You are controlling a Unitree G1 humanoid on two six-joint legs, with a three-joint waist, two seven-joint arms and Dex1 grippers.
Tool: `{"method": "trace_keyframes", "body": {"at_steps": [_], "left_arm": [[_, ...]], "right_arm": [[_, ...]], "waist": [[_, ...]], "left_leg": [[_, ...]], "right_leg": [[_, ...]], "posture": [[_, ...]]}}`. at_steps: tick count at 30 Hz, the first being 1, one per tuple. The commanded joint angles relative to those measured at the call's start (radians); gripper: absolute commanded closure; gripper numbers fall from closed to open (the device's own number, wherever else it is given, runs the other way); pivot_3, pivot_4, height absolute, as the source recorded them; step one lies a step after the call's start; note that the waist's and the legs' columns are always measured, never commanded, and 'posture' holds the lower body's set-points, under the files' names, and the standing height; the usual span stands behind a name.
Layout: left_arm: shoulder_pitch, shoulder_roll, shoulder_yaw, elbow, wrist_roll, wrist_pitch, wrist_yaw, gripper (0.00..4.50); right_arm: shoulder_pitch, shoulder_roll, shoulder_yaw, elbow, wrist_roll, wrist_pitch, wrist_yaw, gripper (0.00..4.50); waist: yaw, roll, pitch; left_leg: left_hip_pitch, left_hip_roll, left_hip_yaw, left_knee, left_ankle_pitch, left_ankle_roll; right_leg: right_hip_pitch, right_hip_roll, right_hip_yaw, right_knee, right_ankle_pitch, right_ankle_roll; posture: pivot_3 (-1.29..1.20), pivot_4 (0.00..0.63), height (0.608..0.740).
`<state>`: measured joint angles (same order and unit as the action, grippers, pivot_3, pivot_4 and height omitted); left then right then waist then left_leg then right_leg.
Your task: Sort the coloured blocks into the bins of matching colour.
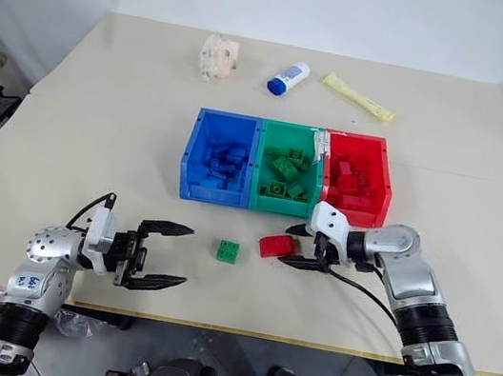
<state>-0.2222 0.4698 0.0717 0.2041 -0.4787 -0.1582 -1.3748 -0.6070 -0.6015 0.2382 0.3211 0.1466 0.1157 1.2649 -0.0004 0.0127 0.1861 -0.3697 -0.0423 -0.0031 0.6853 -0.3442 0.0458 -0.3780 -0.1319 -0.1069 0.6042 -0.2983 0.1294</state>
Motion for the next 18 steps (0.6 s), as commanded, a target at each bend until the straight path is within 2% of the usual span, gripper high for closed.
{"method": "trace_keyframes", "body": {"at_steps": [1, 3, 10, 14, 18], "left_arm": [[0.004, 0.009, 0.016, -0.027, -0.022, 0.000, 0.006, 0.00], [-0.001, 0.010, 0.015, -0.021, -0.021, 0.000, 0.007, 0.00], [-0.031, 0.004, 0.006, 0.013, -0.018, -0.002, -0.002, 0.00], [-0.056, 0.004, -0.002, 0.039, -0.017, 0.000, -0.021, 0.00], [-0.100, -0.001, -0.008, 0.087, -0.012, -0.006, -0.043, 0.00]], "right_arm": [[0.043, -0.008, -0.021, -0.081, 0.015, 0.016, -0.013, 2.68], [0.059, -0.011, -0.033, -0.109, 0.021, 0.026, -0.021, 3.08], [0.169, -0.061, -0.166, -0.329, 0.146, 0.127, -0.054, 3.07], [0.187, -0.077, -0.317, -0.425, 0.211, 0.222, -0.185, 3.07], [0.123, -0.084, -0.451, -0.383, 0.236, 0.259, -0.323, 3.07]], "waist": [[0.000, 0.000, 0.000], [0.000, 0.000, 0.000], [0.003, 0.000, 0.000], [0.003, 0.000, 0.000], [0.002, 0.000, 0.000]], "left_leg": [[0.000, 0.000, 0.000, 0.000, 0.000, 0.000], [0.000, 0.000, -0.001, 0.000, 0.000, 0.000], [0.000, -0.001, -0.001, 0.000, 0.000, 0.000], [0.000, 0.000, 0.000, 0.000, 0.000, 0.000], [0.000, 0.000, 0.000, 0.000, 0.000, -0.001]], "right_leg": [[0.000, 0.000, 0.000, 0.000, 0.000, 0.000], [0.000, 0.000, 0.000, 0.000, 0.000, 0.000], [0.000, 0.000, 0.000, 0.000, 0.000, 0.000], [0.000, -0.001, 0.000, 0.000, 0.000, 0.000], [0.000, -0.001, 0.000, 0.000, 0.000, 0.000]], "posture": [[0.00, 0.150, 0.740], [0.00, 0.150, 0.740], [0.00, 0.150, 0.740], [0.00, 0.150, 0.740], [0.00, 0.150, 0.740]]}}
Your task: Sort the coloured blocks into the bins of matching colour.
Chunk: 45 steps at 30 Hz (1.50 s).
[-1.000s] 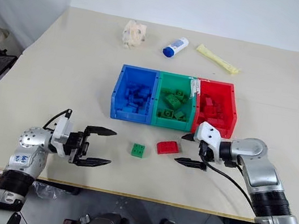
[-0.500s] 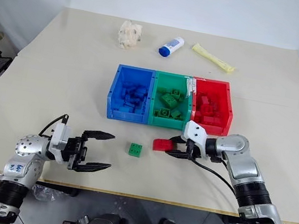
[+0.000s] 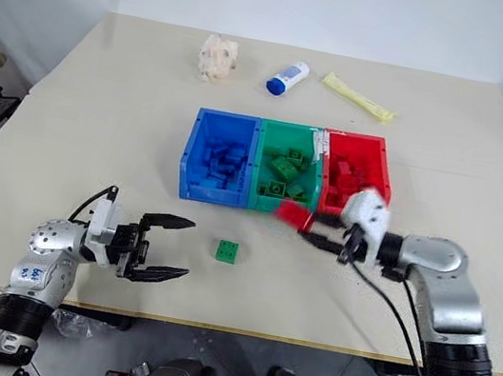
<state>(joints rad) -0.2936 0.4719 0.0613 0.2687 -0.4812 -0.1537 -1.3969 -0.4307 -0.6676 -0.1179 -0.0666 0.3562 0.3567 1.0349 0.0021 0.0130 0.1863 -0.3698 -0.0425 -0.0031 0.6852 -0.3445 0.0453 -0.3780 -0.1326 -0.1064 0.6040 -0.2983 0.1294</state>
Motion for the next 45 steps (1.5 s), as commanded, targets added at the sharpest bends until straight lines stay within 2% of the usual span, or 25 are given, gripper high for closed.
{"method": "trace_keyframes", "body": {"at_steps": [1, 4, 9, 12, 18, 20, 25, 30, 37, 43, 45], "left_arm": [[-0.039, -0.004, 0.000, 0.035, -0.008, -0.013, -0.027, 0.00], [-0.068, -0.009, -0.004, 0.066, -0.003, -0.020, -0.040, 0.00], [-0.090, -0.014, -0.003, 0.093, 0.000, -0.029, -0.055, 0.00], [-0.096, -0.008, 0.003, 0.098, 0.000, -0.028, -0.060, 0.00], [-0.097, -0.006, 0.010, 0.091, -0.004, -0.018, -0.056, 0.00], [-0.086, 0.004, 0.012, 0.082, 0.003, -0.004, -0.041, 0.00], [-0.046, 0.047, 0.023, 0.048, 0.053, 0.039, 0.067, 0.00], [0.065, 0.138, 0.023, -0.033, 0.117, 0.027, 0.121, 0.00], [0.215, 0.232, 0.107, -0.100, 0.120, -0.035, 0.162, 0.00], [0.221, 0.197, 0.090, -0.154, 0.125, -0.046, 0.219, 0.00], [0.199, 0.148, 0.045, -0.195, 0.144, -0.028, 0.265, 0.00]], "right_arm": [[-0.077, -0.021, -0.109, 0.036, 0.016, 0.021, -0.125, 3.07], [-0.134, -0.024, -0.105, 0.120, -0.030, 0.020, -0.198, 3.07], [-0.149, -0.030, -0.072, 0.133, -0.043, 0.023, -0.206, 1.39], [-0.102, -0.053, -0.064, 0.048, -0.014, 0.035, -0.160, 0.38], [0.010, -0.111, -0.085, -0.053, 0.037, 0.041, -0.082, 0.38], [0.097, -0.154, -0.116, -0.088, 0.066, 0.013, -0.005, 0.38], [0.243, -0.266, -0.140, -0.042, 0.034, -0.076, 0.115, 0.38], [0.227, -0.271, -0.134, 0.004, 0.057, -0.102, 0.145, 0.38], [0.182, -0.272, -0.099, 0.070, 0.054, -0.135, 0.208, 0.38], [0.148, -0.256, -0.089, 0.098, 0.049, -0.161, 0.213, 0.38], [0.153, -0.255, -0.080, 0.083, 0.059, -0.144, 0.222, 0.38]], "waist": [[-0.001, 0.000, 0.000], [-0.002, 0.000, 0.000], [-0.003, 0.000, 0.000], [-0.001, 0.000, 0.000], [0.003, 0.000, 0.000], [0.007, 0.000, 0.000], [0.020, 0.000, 0.000], [0.008, 0.000, 0.000], [0.006, 0.001, 0.001], [0.022, 0.002, 0.001], [0.022, 0.002, 0.001]], "left_leg": [[0.000, 0.000, 0.000, 0.000, 0.000, 0.000], [0.000, 0.000, 0.000, 0.000, 0.000, 0.000], [-0.001, 0.000, 0.001, -0.001, 0.000, 0.000], [-0.001, 0.000, 0.002, -0.001, 0.000, 0.001], [-0.001, -0.001, 0.001, -0.001, 0.001, 0.001], [-0.001, -0.001, 0.002, -0.001, 0.001, 0.001], [-0.001, -0.001, 0.003, -0.001, 0.000, 0.002], [0.001, 0.002, 0.004, -0.001, 0.000, 0.001], [0.001, 0.002, 0.002, -0.001, -0.001, 0.000], [0.000, 0.001, 0.002, -0.001, -0.001, 0.000], [0.000, 0.002, 0.001, -0.001, -0.001, -0.001]], "right_leg": [[0.000, 0.000, 0.000, 0.000, 0.000, 0.000], [0.000, 0.001, 0.000, 0.000, 0.000, 0.000], [-0.001, 0.001, 0.000, 0.001, 0.000, 0.000], [-0.002, 0.002, 0.000, 0.001, 0.000, 0.000], [-0.001, 0.001, 0.000, 0.001, 0.000, 0.000], [-0.001, 0.001, 0.000, 0.001, 0.000, 0.000], [-0.001, 0.001, 0.000, 0.000, 0.000, 0.000], [0.000, 0.000, 0.002, -0.001, 0.000, 0.000], [0.000, -0.001, 0.002, -0.003, 0.000, 0.000], [0.001, -0.003, 0.002, -0.004, 0.000, 0.000], [0.001, -0.002, 0.001, -0.004, 0.000, 0.000]], "posture": [[0.00, 0.150, 0.740], [0.00, 0.150, 0.740], [0.00, 0.150, 0.740], [0.00, 0.150, 0.740], [0.00, 0.150, 0.740], [0.00, 0.150, 0.740], [0.00, 0.150, 0.740], [0.00, 0.150, 0.740], [0.00, 0.150, 0.740], [0.00, 0.150, 0.740], [0.00, 0.150, 0.740]]}}
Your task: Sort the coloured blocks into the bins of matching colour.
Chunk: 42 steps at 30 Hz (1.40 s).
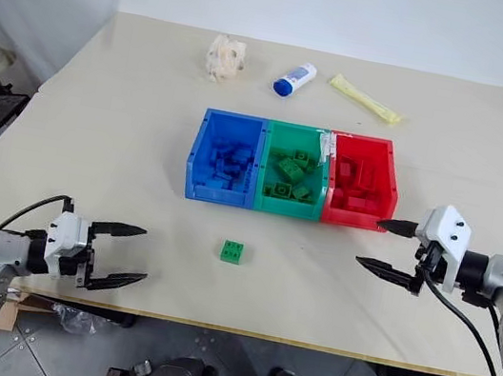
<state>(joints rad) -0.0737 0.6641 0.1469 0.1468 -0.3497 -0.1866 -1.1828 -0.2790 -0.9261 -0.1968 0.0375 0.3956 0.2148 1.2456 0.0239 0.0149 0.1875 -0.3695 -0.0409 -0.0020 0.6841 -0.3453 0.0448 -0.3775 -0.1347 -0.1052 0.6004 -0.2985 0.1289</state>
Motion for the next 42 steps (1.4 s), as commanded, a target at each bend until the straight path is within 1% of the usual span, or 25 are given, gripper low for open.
{"method": "trace_keyframes", "body": {"at_steps": [1, 2, 5, 6, 8, 10, 13, 16, 17, 19, 22, 24, 26, 30, 31, 33, 37, 40, 42], "left_arm": [[-0.031, -0.067, -0.062, -0.091, 0.020, 0.013, 0.071, 0.00], [-0.046, -0.097, -0.096, -0.110, 0.035, 0.023, 0.092, 0.00], [-0.068, -0.135, -0.146, -0.126, 0.065, 0.031, 0.119, 0.00], [-0.084, -0.154, -0.182, -0.124, 0.083, 0.034, 0.122, 0.00], [-0.142, -0.203, -0.254, -0.080, 0.120, 0.019, 0.120, 0.00], [-0.239, -0.256, -0.305, 0.041, 0.190, -0.026, 0.146, 0.00], [-0.306, -0.289, -0.333, 0.141, 0.232, -0.071, 0.165, 0.00], [-0.339, -0.313, -0.351, 0.188, 0.224, -0.098, 0.138, 0.00], [-0.350, -0.322, -0.359, 0.202, 0.218, -0.106, 0.123, 0.40], [-0.365, -0.322, -0.375, 0.222, 0.235, -0.105, 0.111, 0.88], [-0.372, -0.315, -0.378, 0.224, 0.233, -0.114, 0.098, 1.81], [-0.379, -0.317, -0.370, 0.217, 0.223, -0.117, 0.100, 2.53], [-0.394, -0.323, -0.361, 0.201, 0.213, -0.092, 0.110, 3.01], [-0.431, -0.341, -0.354, 0.167, 0.198, -0.018, 0.130, 3.00], [-0.465, -0.350, -0.361, 0.161, 0.212, 0.040, 0.151, 3.00], [-0.533, -0.381, -0.365, 0.158, 0.219, 0.057, 0.168, 3.00], [-0.702, -0.471, -0.308, 0.238, 0.228, 0.115, 0.331, 3.00], [-0.770, -0.498, -0.296, 0.290, 0.228, 0.103, 0.352, 3.00], [-0.868, -0.544, -0.266, 0.388, 0.219, 0.089, 0.406, 3.00]], "right_arm": [[0.006, 0.004, 0.002, -0.033, 0.025, 0.008, 0.014, 0.38], [0.014, 0.007, 0.003, -0.048, 0.030, 0.014, 0.013, 0.38], [0.025, 0.014, 0.005, -0.075, 0.035, 0.018, 0.000, 0.38], [0.029, 0.021, 0.005, -0.086, 0.035, 0.020, -0.011, 0.38], [0.040, 0.033, 0.006, -0.110, 0.036, 0.028, -0.035, 0.38], [0.064, 0.037, -0.001, -0.135, 0.037, 0.033, -0.051, 0.38], [0.083, 0.038, -0.008, -0.154, 0.040, 0.036, -0.064, 0.38], [0.101, 0.040, -0.020, -0.181, 0.045, 0.044, -0.091, 0.38], [0.108, 0.042, -0.027, -0.191, 0.047, 0.048, -0.104, 0.34], [0.128, 0.044, -0.039, -0.214, 0.052, 0.052, -0.122, 0.34], [0.156, 0.050, -0.061, -0.243, 0.066, 0.057, -0.144, 0.34], [0.175, 0.053, -0.076, -0.258, 0.075, 0.059, -0.156, 0.34], [0.191, 0.059, -0.092, -0.270, 0.086, 0.059, -0.166, 0.34], [0.208, 0.075, -0.126, -0.299, 0.116, 0.075, -0.196, 0.34], [0.216, 0.082, -0.138, -0.307, 0.119, 0.078, -0.212, 0.34], [0.235, 0.091, -0.157, -0.320, 0.117, 0.075, -0.236, 0.34], [0.275, 0.109, -0.176, -0.364, 0.121, 0.083, -0.277, 0.34], [0.289, 0.117, -0.179, -0.383, 0.120, 0.085, -0.296, 0.34], [0.303, 0.127, -0.178, -0.396, 0.117, 0.085, -0.312, 0.34]], "waist": [[0.002, 0.000, 0.000], [0.004, 0.000, 0.000], [0.002, 0.000, 0.000], [0.001, 0.000, 0.000], [0.002, 0.000, 0.000], [0.005, 0.000, 0.000], [0.011, 0.000, 0.000], [0.008, 0.000, 0.000], [0.008, 0.000, 0.000], [0.012, 0.000, 0.000], [0.019, 0.000, 0.000], [0.020, 0.000, 0.000], [0.022, 0.000, 0.000], [0.027, 0.000, 0.000], [0.027, 0.000, 0.000], [0.032, 0.000, 0.000], [0.036, -0.001, 0.000], [0.030, -0.001, 0.000], [0.028, -0.002, 0.001]], "left_leg": [[0.000, 0.000, 0.000, 0.000, 0.000, 0.000], [0.000, 0.000, 0.000, 0.000, 0.000, 0.000], [0.000, -0.001, 0.001, 0.000, 0.000, 0.000], [0.000, 0.000, 0.001, 0.000, 0.000, 0.000], [0.000, 0.000, 0.001, 0.000, 0.000, 0.000], [0.001, 0.000, 0.003, 0.001, 0.001, 0.001], [0.000, -0.002, 0.003, 0.001, 0.002, 0.002], [0.001, -0.003, 0.004, 0.001, 0.001, 0.002], [0.001, -0.003, 0.004, 0.001, 0.001, 0.002], [0.001, -0.003, 0.004, 0.001, 0.002, 0.003], [0.001, -0.003, 0.004, 0.001, 0.002, 0.003], [0.001, -0.003, 0.003, 0.001, 0.002, 0.003], [0.001, -0.003, 0.003, 0.001, 0.002, 0.003], [0.000, -0.003, 0.003, 0.001, 0.002, 0.003], [0.000, -0.003, 0.003, 0.002, 0.002, 0.003], [-0.001, -0.004, 0.002, 0.002, 0.002, 0.003], [-0.002, -0.005, 0.001, 0.003, 0.002, 0.004], [-0.001, -0.006, 0.003, 0.002, 0.002, 0.004], [0.000, -0.005, 0.005, 0.000, 0.002, 0.004]], "right_leg": [[0.000, 0.000, 0.000, 0.000, 0.000, 0.000], [0.000, 0.000, 0.000, 0.000, 0.000, 0.000], [0.000, 0.001, 0.000, 0.000, 0.000, 0.000], [0.000, 0.001, 0.000, 0.001, 0.000, 0.000], [0.000, 0.002, 0.000, 0.001, 0.000, 0.000], [0.000, 0.003, -0.001, 0.001, 0.000, 0.000], [0.001, 0.005, -0.002, 0.002, 0.000, 0.001], [0.000, 0.004, -0.002, 0.002, 0.001, 0.001], [0.000, 0.004, -0.002, 0.002, 0.001, 0.001], [0.000, 0.004, -0.002, 0.002, 0.001, 0.001], [0.001, 0.004, -0.002, 0.002, 0.001, 0.002], [0.001, 0.003, -0.002, 0.002, 0.001, 0.002], [0.001, 0.003, -0.002, 0.002, 0.001, 0.002], [0.001, 0.004, -0.002, 0.002, 0.001, 0.002], [0.001, 0.004, -0.002, 0.002, 0.001, 0.002], [0.001, 0.004, -0.002, 0.002, 0.001, 0.002], [0.001, 0.004, -0.002, 0.002, 0.002, 0.003], [0.001, 0.004, -0.004, 0.002, 0.002, 0.004], [0.001, 0.005, -0.005, 0.002, 0.002, 0.004]], "posture": [[0.00, 0.150, 0.740], [0.00, 0.150, 0.740], [0.00, 0.150, 0.740], [0.00, 0.150, 0.740], [0.00, 0.150, 0.740], [0.00, 0.150, 0.740], [0.00, 0.150, 0.740], [0.00, 0.150, 0.740], [0.00, 0.150, 0.740], [0.00, 0.150, 0.740], [0.00, 0.150, 0.740], [0.00, 0.150, 0.740], [0.00, 0.150, 0.740], [0.00, 0.150, 0.740], [0.00, 0.150, 0.740], [0.00, 0.150, 0.740], [0.00, 0.150, 0.740], [0.00, 0.150, 0.740], [0.00, 0.150, 0.740]]}}
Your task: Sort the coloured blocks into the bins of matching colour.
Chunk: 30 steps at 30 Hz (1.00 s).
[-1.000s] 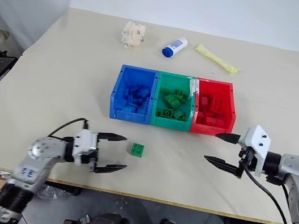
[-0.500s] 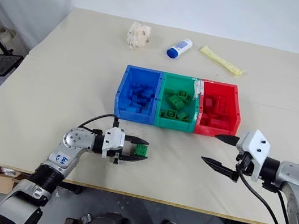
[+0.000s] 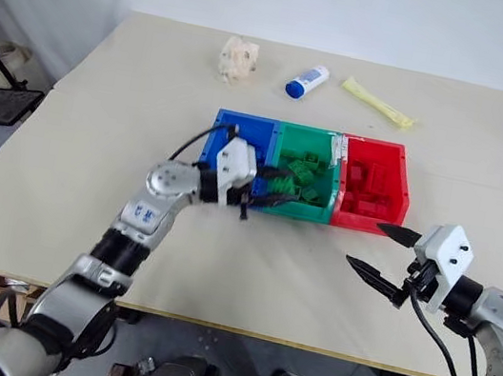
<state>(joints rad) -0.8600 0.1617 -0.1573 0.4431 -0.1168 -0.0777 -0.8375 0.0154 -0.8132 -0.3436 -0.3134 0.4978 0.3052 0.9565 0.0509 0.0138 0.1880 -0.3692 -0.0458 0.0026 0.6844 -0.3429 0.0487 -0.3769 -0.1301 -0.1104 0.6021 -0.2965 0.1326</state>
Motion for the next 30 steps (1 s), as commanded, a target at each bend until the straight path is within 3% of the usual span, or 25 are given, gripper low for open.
{"method": "trace_keyframes", "body": {"at_steps": [1, 4, 10, 13, 18, 23, 30], "left_arm": [[-0.136, -0.058, 0.052, 0.164, -0.007, -0.024, 0.098, 2.65], [-0.198, -0.052, 0.046, 0.297, 0.040, -0.099, 0.123, 1.73], [-0.208, -0.037, 0.053, 0.346, 0.029, -0.158, 0.082, 0.02], [-0.175, 0.008, 0.049, 0.264, -0.011, -0.074, -0.031, 0.02], [-0.027, 0.122, 0.119, -0.019, -0.197, 0.102, -0.228, 0.02], [0.119, 0.254, 0.215, -0.170, -0.274, 0.281, -0.192, 0.02], [0.371, 0.446, 0.311, -0.205, -0.254, 0.126, -0.284, 0.02]], "right_arm": [[0.017, 0.020, -0.028, -0.053, 0.012, -0.007, -0.032, 0.34], [0.024, 0.033, -0.027, -0.067, 0.010, -0.006, -0.051, 0.34], [0.031, 0.031, -0.029, -0.064, 0.008, -0.011, -0.056, 0.34], [0.013, 0.022, -0.020, -0.039, 0.004, -0.017, -0.043, 0.34], [-0.042, -0.002, 0.009, 0.020, -0.009, -0.031, 0.009, 0.34], [-0.096, -0.028, 0.036, 0.093, -0.024, -0.052, 0.066, 0.34], [-0.172, -0.092, 0.067, 0.262, -0.060, -0.107, 0.183, 0.34]], "waist": [[0.003, -0.001, 0.001], [0.003, -0.003, 0.002], [0.000, -0.003, 0.002], [0.001, -0.003, 0.002], [-0.010, -0.003, 0.002], [-0.026, -0.002, 0.001], [-0.025, -0.002, 0.001]], "left_leg": [[0.000, 0.000, 0.000, 0.000, 0.000, 0.000], [-0.001, 0.000, 0.001, 0.001, 0.001, 0.001], [-0.001, 0.000, 0.001, 0.000, 0.001, 0.001], [-0.001, -0.001, 0.001, 0.000, 0.001, 0.001], [-0.001, 0.000, 0.001, 0.000, 0.001, 0.001], [0.000, 0.000, -0.001, 0.000, 0.001, 0.001], [-0.001, 0.000, -0.002, 0.000, 0.001, 0.001]], "right_leg": [[0.000, 0.000, -0.001, 0.000, 0.000, 0.000], [0.000, 0.000, -0.001, -0.001, 0.000, 0.000], [-0.001, 0.000, -0.001, -0.001, 0.000, 0.001], [-0.001, 0.000, -0.001, -0.001, 0.001, 0.001], [-0.001, 0.000, 0.000, -0.001, 0.001, 0.001], [-0.001, 0.000, 0.003, 0.001, 0.000, 0.001], [-0.001, -0.001, 0.005, 0.000, 0.000, 0.001]], "posture": [[0.00, 0.150, 0.740], [0.00, 0.150, 0.740], [0.00, 0.150, 0.740], [0.00, 0.150, 0.740], [0.00, 0.150, 0.740], [0.00, 0.150, 0.740], [0.00, 0.150, 0.740]]}}
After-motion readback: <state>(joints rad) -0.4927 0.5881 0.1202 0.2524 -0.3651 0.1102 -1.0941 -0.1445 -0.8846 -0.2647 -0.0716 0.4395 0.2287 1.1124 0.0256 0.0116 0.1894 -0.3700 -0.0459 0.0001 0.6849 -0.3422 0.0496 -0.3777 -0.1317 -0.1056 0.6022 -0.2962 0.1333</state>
